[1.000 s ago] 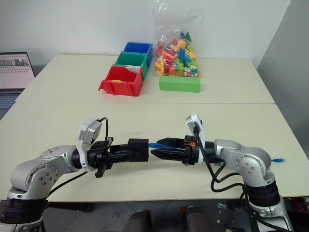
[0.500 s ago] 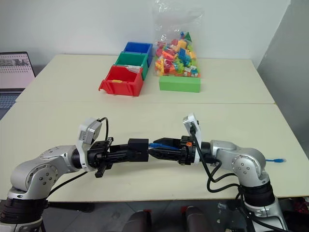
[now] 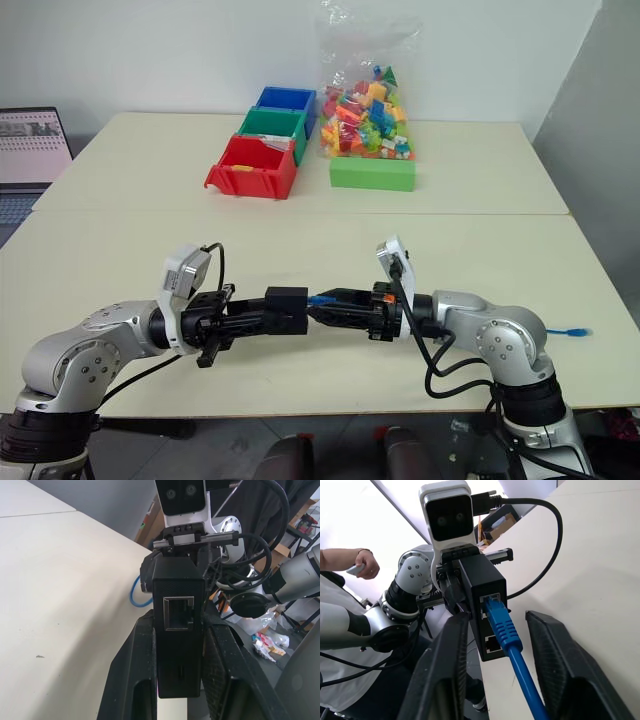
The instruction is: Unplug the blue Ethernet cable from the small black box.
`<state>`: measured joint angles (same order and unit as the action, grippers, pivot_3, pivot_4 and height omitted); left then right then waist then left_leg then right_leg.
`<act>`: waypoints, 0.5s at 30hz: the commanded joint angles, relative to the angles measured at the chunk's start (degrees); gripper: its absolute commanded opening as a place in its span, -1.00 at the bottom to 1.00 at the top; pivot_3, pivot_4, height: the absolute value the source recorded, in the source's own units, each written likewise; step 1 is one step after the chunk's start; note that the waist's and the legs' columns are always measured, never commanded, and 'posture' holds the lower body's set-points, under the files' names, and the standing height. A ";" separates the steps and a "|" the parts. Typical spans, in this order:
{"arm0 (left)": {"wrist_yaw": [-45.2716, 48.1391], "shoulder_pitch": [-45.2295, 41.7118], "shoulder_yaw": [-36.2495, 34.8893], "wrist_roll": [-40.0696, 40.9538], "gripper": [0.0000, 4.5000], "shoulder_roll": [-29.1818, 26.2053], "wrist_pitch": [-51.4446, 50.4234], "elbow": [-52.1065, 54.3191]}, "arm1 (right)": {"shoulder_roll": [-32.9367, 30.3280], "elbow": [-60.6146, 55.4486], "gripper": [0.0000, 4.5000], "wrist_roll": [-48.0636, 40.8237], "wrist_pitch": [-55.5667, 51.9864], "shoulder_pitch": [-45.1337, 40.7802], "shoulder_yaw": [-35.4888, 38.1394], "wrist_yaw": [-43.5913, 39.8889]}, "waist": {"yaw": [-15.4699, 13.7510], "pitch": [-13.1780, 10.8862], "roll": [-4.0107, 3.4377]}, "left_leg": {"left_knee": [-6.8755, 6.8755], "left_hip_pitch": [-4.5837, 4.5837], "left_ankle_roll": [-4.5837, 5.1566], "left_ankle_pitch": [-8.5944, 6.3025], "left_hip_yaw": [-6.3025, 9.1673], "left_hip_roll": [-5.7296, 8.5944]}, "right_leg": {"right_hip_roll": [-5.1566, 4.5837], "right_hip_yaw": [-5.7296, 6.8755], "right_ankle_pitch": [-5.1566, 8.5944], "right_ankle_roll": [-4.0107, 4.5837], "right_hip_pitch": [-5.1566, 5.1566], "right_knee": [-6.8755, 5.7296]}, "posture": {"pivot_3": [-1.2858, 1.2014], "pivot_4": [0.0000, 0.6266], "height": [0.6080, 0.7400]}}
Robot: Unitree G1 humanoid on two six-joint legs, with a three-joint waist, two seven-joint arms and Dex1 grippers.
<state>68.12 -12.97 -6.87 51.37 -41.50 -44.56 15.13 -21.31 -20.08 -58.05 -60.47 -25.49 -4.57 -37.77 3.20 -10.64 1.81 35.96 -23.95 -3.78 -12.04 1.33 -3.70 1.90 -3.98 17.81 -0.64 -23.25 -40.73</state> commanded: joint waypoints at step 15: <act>1.19 0.08 -0.58 0.92 -0.65 -0.90 0.10 1.69 | -0.32 -0.17 -0.98 -1.94 -0.91 -1.88 1.18 -2.33 | 0.00 0.00 0.00 | 0.00 0.00 0.00 0.00 0.00 0.00 | 0.00 0.01 0.00 0.00 0.00 0.00 | 0.03 -0.52 1.00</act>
<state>68.63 -12.96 -6.96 51.53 -41.61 -44.56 15.14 -21.68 -19.83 -58.28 -61.21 -26.01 -4.52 -39.54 3.20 -10.64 1.81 35.96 -23.96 -3.78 -12.04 1.34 -3.70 1.90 -3.98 17.81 -0.64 -23.25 -40.73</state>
